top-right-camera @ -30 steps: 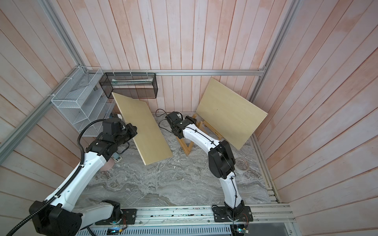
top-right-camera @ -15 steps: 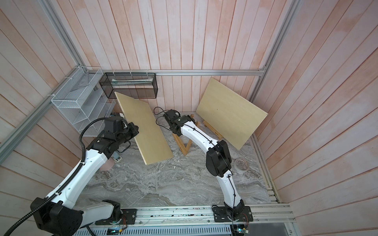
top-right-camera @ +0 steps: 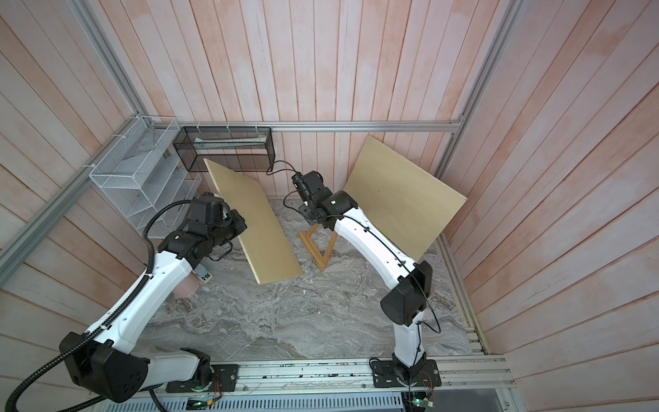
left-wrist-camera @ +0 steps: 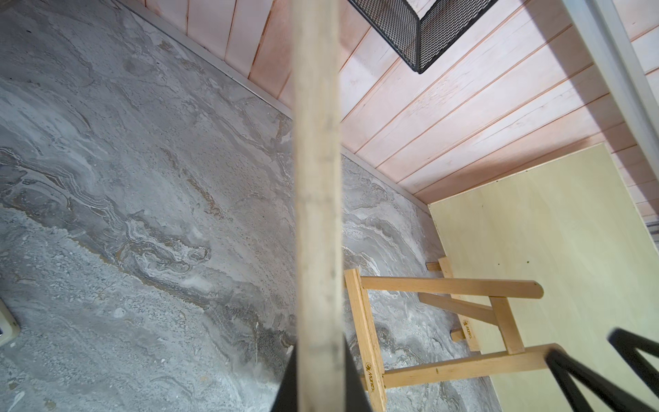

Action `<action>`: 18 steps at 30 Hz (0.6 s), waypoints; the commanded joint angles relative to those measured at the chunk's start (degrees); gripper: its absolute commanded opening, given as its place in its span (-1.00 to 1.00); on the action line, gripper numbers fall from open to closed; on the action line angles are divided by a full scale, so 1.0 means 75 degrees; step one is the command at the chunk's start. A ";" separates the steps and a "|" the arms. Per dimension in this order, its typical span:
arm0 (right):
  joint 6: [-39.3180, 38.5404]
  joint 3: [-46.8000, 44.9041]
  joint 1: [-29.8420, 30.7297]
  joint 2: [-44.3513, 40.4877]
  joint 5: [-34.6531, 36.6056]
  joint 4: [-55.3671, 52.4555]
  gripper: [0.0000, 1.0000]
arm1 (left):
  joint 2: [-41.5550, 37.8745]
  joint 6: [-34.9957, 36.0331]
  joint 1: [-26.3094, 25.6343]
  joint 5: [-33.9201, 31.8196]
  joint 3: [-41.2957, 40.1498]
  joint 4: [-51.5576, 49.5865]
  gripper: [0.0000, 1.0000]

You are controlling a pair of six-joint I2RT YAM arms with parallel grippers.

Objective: Assemble the easel
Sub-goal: Place the easel at the center of the board, then adjust the drawing board at the center of the board.

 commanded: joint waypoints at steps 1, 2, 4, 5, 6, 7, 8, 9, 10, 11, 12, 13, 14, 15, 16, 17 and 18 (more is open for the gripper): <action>-0.0919 -0.1189 0.0555 -0.1134 -0.2620 0.1099 0.38 | 0.0134 -0.0522 -0.0160 -0.0331 0.1098 0.0637 -1.00; -0.1085 -0.1759 0.0726 -0.1549 -0.3066 0.1575 0.38 | 0.0311 -0.0719 -0.0191 -0.0356 0.1358 0.0298 -1.00; -0.1247 -0.2395 0.0930 -0.2160 -0.4025 0.2152 0.40 | 0.0644 -0.1144 -0.0255 -0.0444 0.1907 -0.0390 -1.00; -0.1235 -0.2554 0.0997 -0.2367 -0.4493 0.2278 0.40 | 0.0841 -0.1367 -0.0315 -0.0550 0.2224 -0.0820 -1.00; -0.1161 -0.2592 0.1040 -0.2472 -0.4831 0.2360 0.41 | 0.0994 -0.1566 -0.0388 -0.0678 0.2512 -0.1190 -1.00; -0.1011 -0.2603 0.1083 -0.2539 -0.5066 0.2448 0.41 | 0.1188 -0.1743 -0.0475 -0.0828 0.2847 -0.1594 -1.00; -0.0855 -0.2590 0.1143 -0.2565 -0.5175 0.2524 0.41 | 0.1374 -0.1923 -0.0585 -0.1003 0.3162 -0.2008 -1.00; -0.0713 -0.2585 0.1205 -0.2555 -0.5185 0.2600 0.41 | 0.1501 -0.2081 -0.0686 -0.1155 0.3381 -0.2308 -1.00; -0.0595 -0.2562 0.1279 -0.2510 -0.5164 0.2666 0.41 | 0.1626 -0.2282 -0.0785 -0.1312 0.3596 -0.2593 -1.00; -0.0535 -0.2532 0.1367 -0.2438 -0.5104 0.2700 0.41 | 0.1724 -0.2499 -0.0869 -0.1448 0.3744 -0.2839 -1.00; -0.0469 -0.2487 0.1443 -0.2347 -0.4973 0.2720 0.41 | 0.1788 -0.2709 -0.0932 -0.1521 0.3857 -0.3027 -1.00; -0.0388 -0.2396 0.1508 -0.2203 -0.4791 0.2696 0.41 | 0.1861 -0.2916 -0.0980 -0.1550 0.3959 -0.3185 -1.00; -0.0282 -0.2246 0.1570 -0.2043 -0.4589 0.2642 0.41 | 0.1929 -0.3111 -0.1000 -0.1546 0.4086 -0.3348 -1.00; -0.0153 -0.2094 0.1588 -0.1868 -0.4443 0.2564 0.40 | 0.1998 -0.3282 -0.1019 -0.1533 0.4196 -0.3522 -1.00; -0.0060 -0.1893 0.1605 -0.1700 -0.4233 0.2443 0.39 | 0.2101 -0.3420 -0.1038 -0.1505 0.4377 -0.3709 -1.00; 0.0025 -0.1685 0.1624 -0.1485 -0.3971 0.2311 0.38 | 0.2214 -0.3530 -0.1054 -0.1480 0.4574 -0.3923 -1.00; 0.0087 -0.1522 0.1629 -0.1328 -0.3717 0.2186 0.38 | 0.2311 -0.3601 -0.1072 -0.1465 0.4761 -0.4099 -1.00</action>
